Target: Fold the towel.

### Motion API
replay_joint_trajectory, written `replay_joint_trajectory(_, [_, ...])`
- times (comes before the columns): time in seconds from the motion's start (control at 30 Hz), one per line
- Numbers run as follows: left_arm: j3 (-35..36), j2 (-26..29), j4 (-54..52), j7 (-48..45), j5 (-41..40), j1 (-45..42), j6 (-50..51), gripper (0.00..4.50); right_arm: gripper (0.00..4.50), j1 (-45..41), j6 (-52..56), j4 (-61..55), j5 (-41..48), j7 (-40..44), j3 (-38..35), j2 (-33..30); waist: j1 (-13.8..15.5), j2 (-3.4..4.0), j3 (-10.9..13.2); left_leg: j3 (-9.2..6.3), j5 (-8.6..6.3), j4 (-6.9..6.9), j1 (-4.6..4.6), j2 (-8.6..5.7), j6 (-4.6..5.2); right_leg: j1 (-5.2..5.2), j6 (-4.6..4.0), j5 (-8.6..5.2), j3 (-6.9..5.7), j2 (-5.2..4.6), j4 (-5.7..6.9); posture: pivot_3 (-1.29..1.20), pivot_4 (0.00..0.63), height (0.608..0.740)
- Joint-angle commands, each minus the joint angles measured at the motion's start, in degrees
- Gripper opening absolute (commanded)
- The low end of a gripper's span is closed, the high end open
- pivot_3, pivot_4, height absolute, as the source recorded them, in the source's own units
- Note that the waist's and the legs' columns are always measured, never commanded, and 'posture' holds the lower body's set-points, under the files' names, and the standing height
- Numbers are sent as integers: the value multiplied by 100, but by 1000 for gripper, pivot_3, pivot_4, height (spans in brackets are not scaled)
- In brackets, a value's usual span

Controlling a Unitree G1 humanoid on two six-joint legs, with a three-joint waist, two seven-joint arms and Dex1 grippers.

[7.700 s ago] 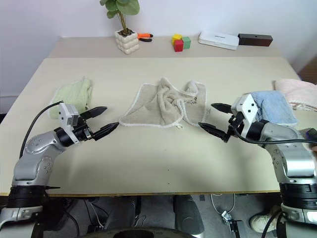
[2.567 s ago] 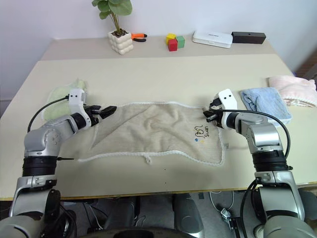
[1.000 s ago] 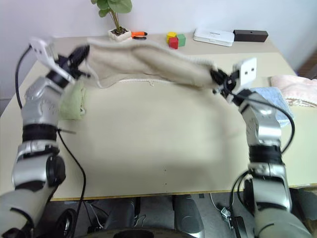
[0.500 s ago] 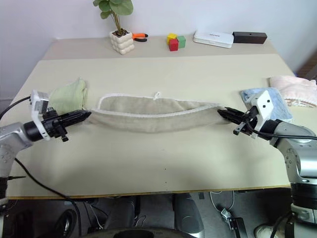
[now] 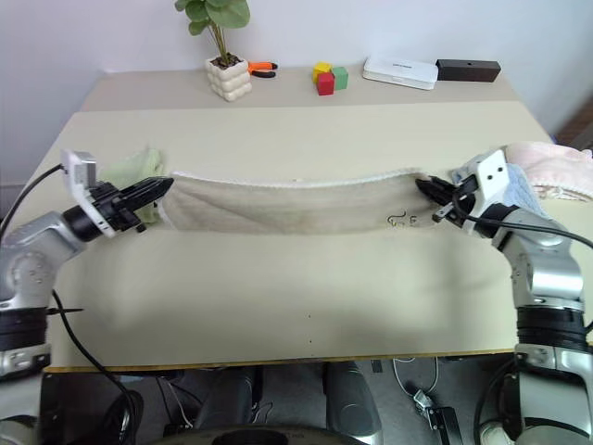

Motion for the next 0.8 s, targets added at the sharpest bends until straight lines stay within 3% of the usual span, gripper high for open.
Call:
replay_joint_trajectory(0.03, [-71,-42,222,76,362,-194,-541,74,0,-94,-222,77,-146,-100,-45,6,1,0,0,0,0,-1,0,0,0,0,0,0,0,0,0,0,150,740])
replay_joint_trajectory(0.57, [-464,-435,1243,247,1009,-649,-898,74,0,26,-284,140,-540,-502,210,242,-2,0,0,-1,0,-1,1,0,0,0,1,0,-1,0,3,0,150,740])
replay_joint_trajectory(0.6, [-474,-469,1303,228,1051,-687,-999,323,0,45,-312,147,-617,-546,254,237,-1,0,0,-1,0,0,1,0,0,0,1,0,0,0,3,0,150,740])
replay_joint_trajectory(0.7, [-462,-526,1390,252,1125,-757,-1150,1423,921,50,-338,240,-572,-510,225,284,-2,0,0,-1,0,0,2,0,0,0,1,0,-1,0,3,0,150,740])
replay_joint_trajectory(0.8, [-366,-551,1392,295,1088,-815,-1156,3081,2458,-20,-390,297,-647,-623,172,279,-3,0,0,-1,0,-1,2,0,0,0,1,0,-1,0,3,0,150,740])
